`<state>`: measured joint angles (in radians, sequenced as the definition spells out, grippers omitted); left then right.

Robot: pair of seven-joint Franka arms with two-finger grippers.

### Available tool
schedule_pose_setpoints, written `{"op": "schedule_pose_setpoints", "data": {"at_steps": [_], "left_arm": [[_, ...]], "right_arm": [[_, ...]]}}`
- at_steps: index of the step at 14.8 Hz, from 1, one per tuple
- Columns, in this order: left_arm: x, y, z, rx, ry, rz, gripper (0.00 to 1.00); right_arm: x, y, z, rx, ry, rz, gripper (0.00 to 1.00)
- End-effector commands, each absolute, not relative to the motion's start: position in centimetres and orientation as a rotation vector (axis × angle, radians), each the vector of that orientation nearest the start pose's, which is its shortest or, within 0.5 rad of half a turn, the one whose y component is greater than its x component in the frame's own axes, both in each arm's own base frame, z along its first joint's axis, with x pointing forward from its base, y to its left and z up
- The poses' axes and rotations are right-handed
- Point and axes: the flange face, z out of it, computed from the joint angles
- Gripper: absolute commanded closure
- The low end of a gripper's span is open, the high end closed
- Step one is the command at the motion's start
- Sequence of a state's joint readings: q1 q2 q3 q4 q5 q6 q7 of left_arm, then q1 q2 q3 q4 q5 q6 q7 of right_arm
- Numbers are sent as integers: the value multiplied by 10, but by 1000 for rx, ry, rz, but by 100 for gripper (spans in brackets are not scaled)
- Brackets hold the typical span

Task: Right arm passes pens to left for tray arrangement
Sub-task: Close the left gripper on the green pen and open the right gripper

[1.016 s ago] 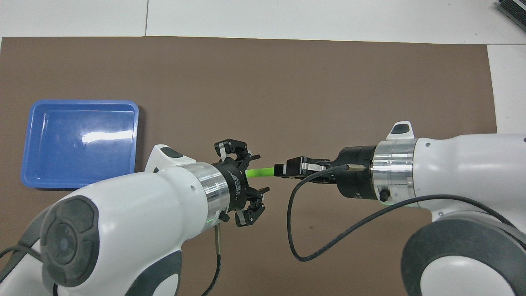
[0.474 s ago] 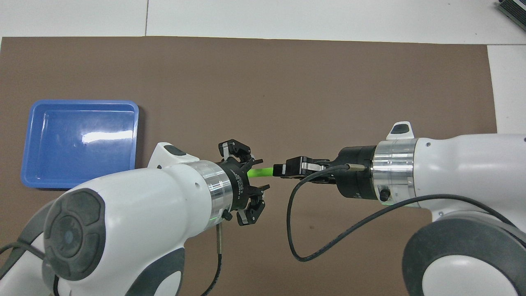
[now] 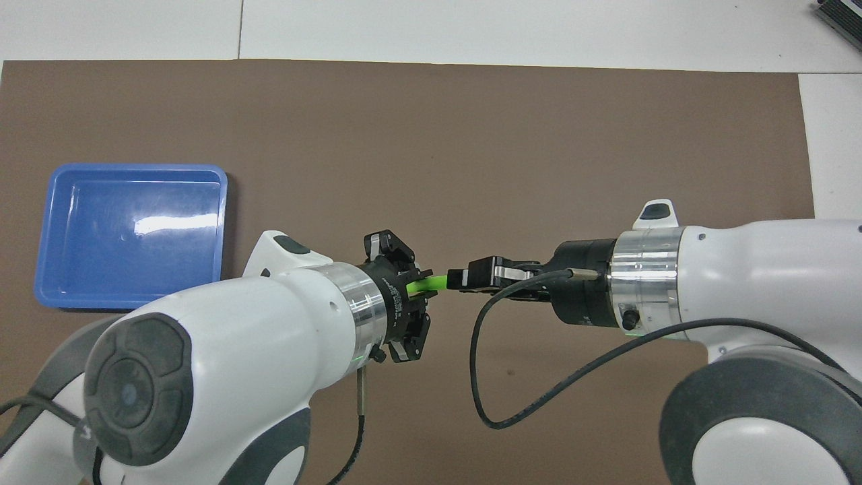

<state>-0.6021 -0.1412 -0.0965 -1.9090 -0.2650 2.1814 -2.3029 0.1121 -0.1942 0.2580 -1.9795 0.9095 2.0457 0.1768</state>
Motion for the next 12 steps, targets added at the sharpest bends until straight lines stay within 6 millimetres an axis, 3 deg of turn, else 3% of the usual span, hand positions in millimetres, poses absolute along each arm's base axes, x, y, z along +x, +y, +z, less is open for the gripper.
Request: {"op": "schedule_pose_setpoints", "data": {"at_steps": [1, 3, 12], "left_arm": [[412, -374, 602, 1805, 2038, -269, 92], [412, -374, 603, 1818, 2024, -266, 100], [406, -381, 603, 1866, 1971, -254, 100]], "right_arm": [[475, 244, 592, -2269, 169, -21, 100], [475, 244, 592, -2269, 170, -23, 100], [475, 245, 593, -2269, 176, -11, 100]]}}
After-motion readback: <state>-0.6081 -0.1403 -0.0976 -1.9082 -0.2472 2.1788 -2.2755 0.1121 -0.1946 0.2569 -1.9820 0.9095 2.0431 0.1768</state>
